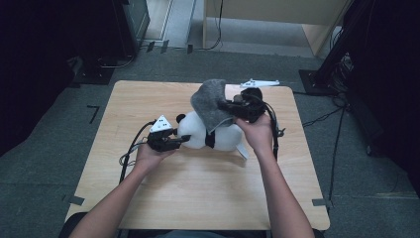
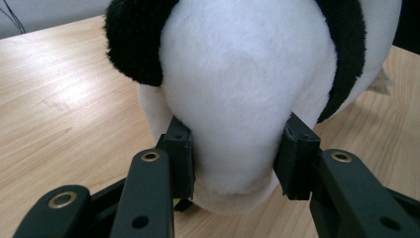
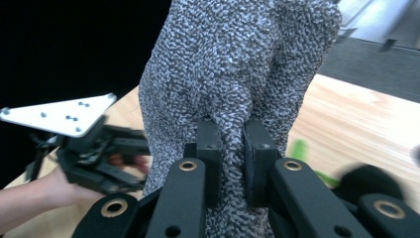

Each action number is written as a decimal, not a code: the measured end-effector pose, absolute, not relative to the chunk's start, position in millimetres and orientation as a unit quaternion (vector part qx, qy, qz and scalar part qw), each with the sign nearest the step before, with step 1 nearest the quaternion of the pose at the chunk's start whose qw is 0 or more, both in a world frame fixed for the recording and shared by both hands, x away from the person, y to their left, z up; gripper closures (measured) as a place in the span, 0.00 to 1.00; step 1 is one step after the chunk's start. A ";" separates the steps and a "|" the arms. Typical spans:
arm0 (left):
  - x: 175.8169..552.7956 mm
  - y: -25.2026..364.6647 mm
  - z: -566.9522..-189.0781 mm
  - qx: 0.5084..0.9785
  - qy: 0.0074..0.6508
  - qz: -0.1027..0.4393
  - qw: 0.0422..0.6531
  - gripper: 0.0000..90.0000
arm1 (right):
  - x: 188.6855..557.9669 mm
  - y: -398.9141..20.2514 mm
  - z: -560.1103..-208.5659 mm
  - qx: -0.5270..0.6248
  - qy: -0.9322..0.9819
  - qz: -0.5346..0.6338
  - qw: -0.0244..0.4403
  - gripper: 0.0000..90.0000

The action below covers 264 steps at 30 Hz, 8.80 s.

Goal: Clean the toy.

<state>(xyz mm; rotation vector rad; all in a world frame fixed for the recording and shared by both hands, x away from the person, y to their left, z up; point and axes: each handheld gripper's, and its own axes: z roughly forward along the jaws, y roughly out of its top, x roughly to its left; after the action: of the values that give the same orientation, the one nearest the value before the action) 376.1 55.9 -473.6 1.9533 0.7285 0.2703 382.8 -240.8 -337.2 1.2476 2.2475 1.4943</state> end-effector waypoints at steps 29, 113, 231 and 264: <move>375.8 56.8 -475.5 0.807 0.326 0.092 0.484 0.65 | 385.7 -217.3 -388.9 0.440 0.789 0.419 0.089 0.91; 375.3 54.9 -474.9 0.804 0.328 0.082 0.489 0.63 | 382.5 -236.5 -388.5 0.463 0.775 0.427 0.060 0.91; 382.6 77.8 -473.4 0.810 0.329 0.015 0.485 0.78 | 383.4 -182.4 -366.6 0.407 0.777 0.481 0.028 0.91; 391.5 78.4 -483.7 0.806 0.360 0.017 0.469 0.76 | 387.8 -267.1 -390.0 0.487 0.755 0.437 0.043 0.91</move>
<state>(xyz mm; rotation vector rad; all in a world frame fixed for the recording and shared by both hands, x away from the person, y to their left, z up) 391.5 78.4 -483.7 1.9766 0.8829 0.0413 387.8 -267.1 -390.0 1.4897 2.3079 1.3366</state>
